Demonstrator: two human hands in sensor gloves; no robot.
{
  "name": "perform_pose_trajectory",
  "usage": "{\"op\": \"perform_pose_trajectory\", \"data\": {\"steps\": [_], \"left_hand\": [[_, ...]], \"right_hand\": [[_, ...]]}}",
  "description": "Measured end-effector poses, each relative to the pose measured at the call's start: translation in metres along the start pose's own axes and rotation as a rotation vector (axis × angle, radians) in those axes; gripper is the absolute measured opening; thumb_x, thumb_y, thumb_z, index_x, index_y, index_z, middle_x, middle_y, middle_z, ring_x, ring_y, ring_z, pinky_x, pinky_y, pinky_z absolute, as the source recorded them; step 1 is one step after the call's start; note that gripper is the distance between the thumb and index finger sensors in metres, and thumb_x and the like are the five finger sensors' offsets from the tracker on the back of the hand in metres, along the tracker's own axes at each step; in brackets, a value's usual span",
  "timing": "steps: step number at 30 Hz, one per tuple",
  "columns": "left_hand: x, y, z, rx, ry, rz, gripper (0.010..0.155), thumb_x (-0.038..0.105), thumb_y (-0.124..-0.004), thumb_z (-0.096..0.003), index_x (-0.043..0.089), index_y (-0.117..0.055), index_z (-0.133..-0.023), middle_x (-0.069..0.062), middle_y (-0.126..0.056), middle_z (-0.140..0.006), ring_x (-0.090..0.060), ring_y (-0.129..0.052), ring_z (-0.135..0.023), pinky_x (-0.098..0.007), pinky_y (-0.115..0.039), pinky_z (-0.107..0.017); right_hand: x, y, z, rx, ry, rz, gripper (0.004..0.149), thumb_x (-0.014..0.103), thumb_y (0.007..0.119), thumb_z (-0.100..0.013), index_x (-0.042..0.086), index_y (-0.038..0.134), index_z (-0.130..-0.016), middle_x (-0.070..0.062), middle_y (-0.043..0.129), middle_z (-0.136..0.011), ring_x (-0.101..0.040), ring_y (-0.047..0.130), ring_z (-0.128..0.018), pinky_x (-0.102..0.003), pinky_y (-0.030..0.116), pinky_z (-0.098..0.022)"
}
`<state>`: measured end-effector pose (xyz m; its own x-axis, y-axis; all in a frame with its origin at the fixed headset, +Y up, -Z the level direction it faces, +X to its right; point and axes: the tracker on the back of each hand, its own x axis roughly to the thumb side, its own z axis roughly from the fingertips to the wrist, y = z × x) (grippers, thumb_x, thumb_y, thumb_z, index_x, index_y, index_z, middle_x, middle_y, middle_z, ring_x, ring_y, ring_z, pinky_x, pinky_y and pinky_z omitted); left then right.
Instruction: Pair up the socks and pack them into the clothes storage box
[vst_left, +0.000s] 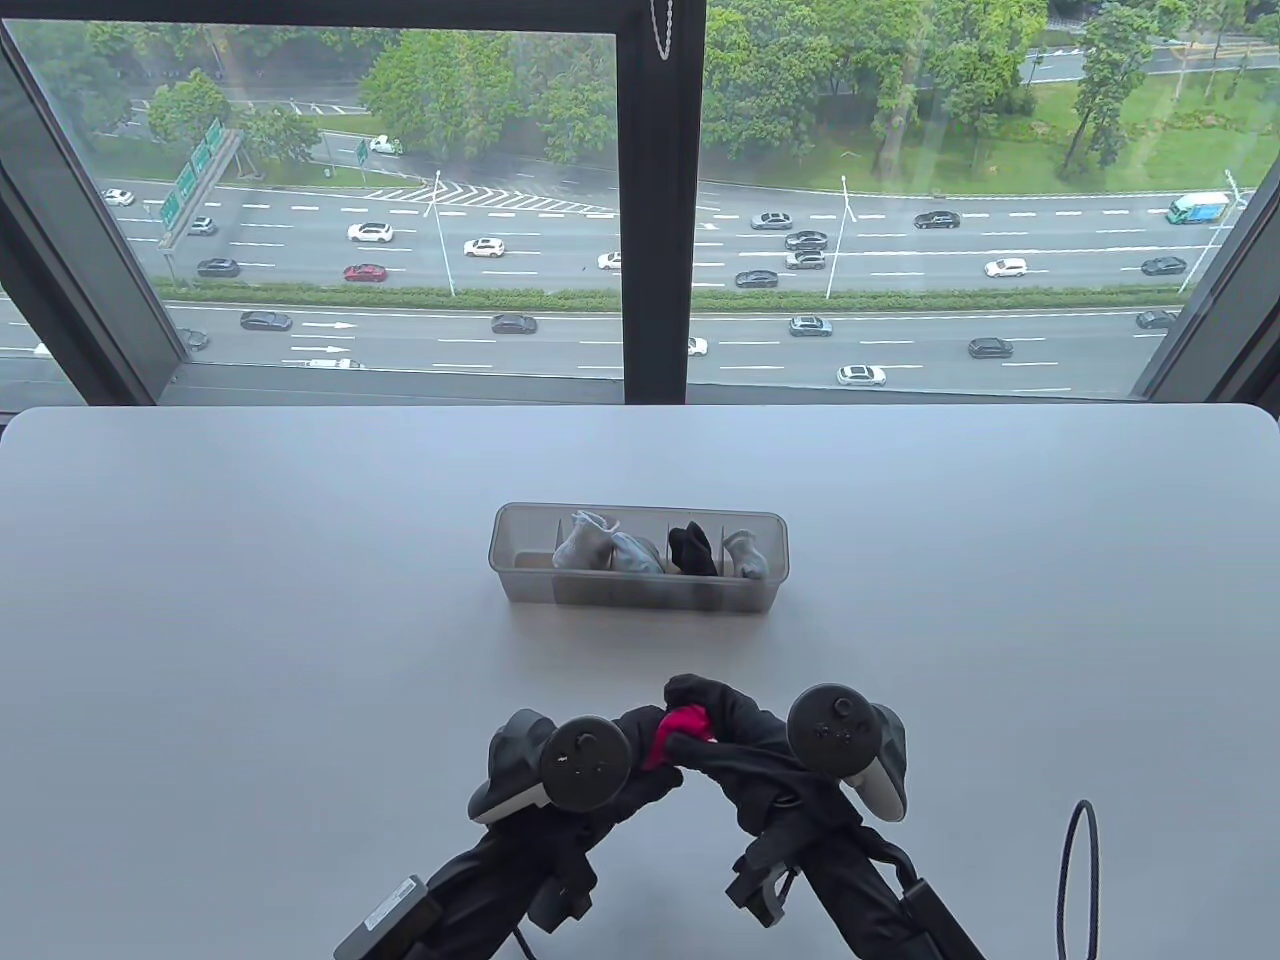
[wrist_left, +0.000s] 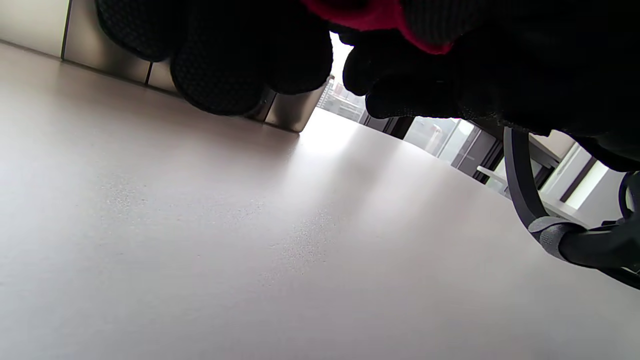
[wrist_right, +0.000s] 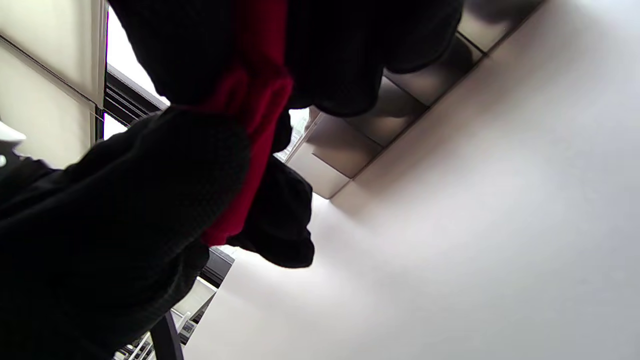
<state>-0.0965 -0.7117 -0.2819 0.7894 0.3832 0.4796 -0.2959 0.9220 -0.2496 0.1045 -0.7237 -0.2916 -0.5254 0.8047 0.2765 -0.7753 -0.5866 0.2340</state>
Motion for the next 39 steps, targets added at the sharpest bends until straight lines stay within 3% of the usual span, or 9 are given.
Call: {"op": "perform_pose_trajectory", "data": {"steps": [2, 5, 10, 12, 14, 19, 25, 30, 39], "left_hand": [[0.003, 0.003, 0.003, 0.081, 0.029, -0.06, 0.074, 0.042, -0.066, -0.0558, 0.01, -0.033, -0.114, -0.025, -0.053, -0.114, -0.051, -0.063, -0.1, -0.069, -0.054, -0.072], [0.008, 0.01, 0.005, 0.189, -0.024, -0.06, 0.058, 0.033, -0.071, -0.0556, 0.009, -0.054, -0.107, -0.022, -0.074, -0.097, -0.042, -0.085, -0.08, -0.06, -0.071, -0.065], [-0.008, 0.015, 0.007, 0.268, 0.001, 0.212, 0.06, 0.032, -0.072, -0.0553, 0.004, -0.051, -0.104, -0.021, -0.085, -0.089, -0.038, -0.096, -0.071, -0.056, -0.083, -0.058], [-0.009, 0.013, 0.006, 0.239, -0.049, 0.389, 0.06, 0.031, -0.074, -0.0554, 0.004, -0.05, -0.104, -0.021, -0.087, -0.087, -0.039, -0.099, -0.07, -0.056, -0.084, -0.057], [-0.013, 0.011, 0.006, 0.233, -0.009, 0.444, 0.056, 0.03, -0.074, -0.0557, 0.004, -0.055, -0.101, -0.021, -0.09, -0.086, -0.04, -0.1, -0.069, -0.057, -0.084, -0.056], [-0.018, 0.016, 0.007, 0.237, 0.012, 0.476, 0.045, 0.031, -0.067, -0.0586, 0.005, -0.073, -0.094, -0.021, -0.091, -0.088, -0.043, -0.095, -0.071, -0.06, -0.079, -0.058], [-0.01, 0.017, 0.008, 0.256, -0.018, 0.438, 0.045, 0.019, -0.066, -0.057, 0.005, -0.066, -0.1, -0.023, -0.084, -0.093, -0.042, -0.092, -0.076, -0.059, -0.077, -0.061], [-0.018, 0.019, 0.008, 0.215, -0.046, 0.512, 0.044, 0.024, -0.074, -0.054, 0.008, -0.072, -0.095, -0.021, -0.086, -0.088, -0.04, -0.091, -0.074, -0.06, -0.076, -0.061], [-0.016, 0.021, 0.007, 0.139, -0.082, 0.495, 0.038, 0.025, -0.072, -0.0579, 0.006, -0.074, -0.09, -0.018, -0.089, -0.079, -0.036, -0.094, -0.067, -0.059, -0.077, -0.058]], "right_hand": [[-0.001, -0.004, 0.001, -0.088, 0.046, 0.044, 0.058, 0.042, 0.078, -0.058, 0.01, 0.061, -0.103, -0.014, 0.086, -0.085, -0.026, 0.091, -0.072, -0.053, 0.069, -0.069], [-0.001, -0.007, 0.003, -0.119, 0.061, -0.011, 0.065, 0.049, 0.074, -0.056, 0.007, 0.058, -0.103, -0.008, 0.09, -0.076, -0.02, 0.095, -0.063, -0.049, 0.073, -0.067], [-0.004, -0.002, 0.002, 0.025, 0.014, -0.361, 0.079, 0.038, 0.078, -0.057, 0.008, 0.032, -0.114, -0.016, 0.069, -0.099, -0.032, 0.075, -0.088, -0.059, 0.057, -0.075], [-0.002, 0.005, -0.002, 0.113, 0.025, -0.228, 0.07, 0.041, 0.072, -0.059, 0.01, 0.041, -0.114, -0.025, 0.055, -0.109, -0.044, 0.064, -0.096, -0.06, 0.059, -0.072], [-0.002, 0.008, -0.001, 0.094, 0.022, -0.259, 0.066, 0.042, 0.062, -0.063, 0.008, 0.037, -0.113, -0.025, 0.057, -0.112, -0.046, 0.071, -0.096, -0.055, 0.069, -0.071], [-0.001, 0.006, 0.0, 0.065, 0.019, -0.226, 0.06, 0.037, 0.063, -0.065, 0.005, 0.043, -0.111, -0.022, 0.069, -0.104, -0.037, 0.083, -0.086, -0.049, 0.076, -0.066], [-0.004, 0.002, -0.002, 0.052, 0.049, -0.237, 0.058, 0.034, 0.063, -0.065, 0.006, 0.042, -0.112, -0.023, 0.068, -0.102, -0.035, 0.084, -0.082, -0.048, 0.076, -0.064], [0.0, 0.005, -0.002, 0.098, 0.04, -0.215, 0.059, 0.03, 0.063, -0.063, 0.009, 0.04, -0.113, -0.025, 0.064, -0.104, -0.038, 0.08, -0.084, -0.05, 0.073, -0.064], [-0.006, -0.002, -0.001, 0.03, 0.069, -0.211, 0.059, 0.032, 0.073, -0.057, 0.004, 0.054, -0.104, -0.021, 0.083, -0.092, -0.031, 0.096, -0.069, -0.041, 0.086, -0.052]]}}
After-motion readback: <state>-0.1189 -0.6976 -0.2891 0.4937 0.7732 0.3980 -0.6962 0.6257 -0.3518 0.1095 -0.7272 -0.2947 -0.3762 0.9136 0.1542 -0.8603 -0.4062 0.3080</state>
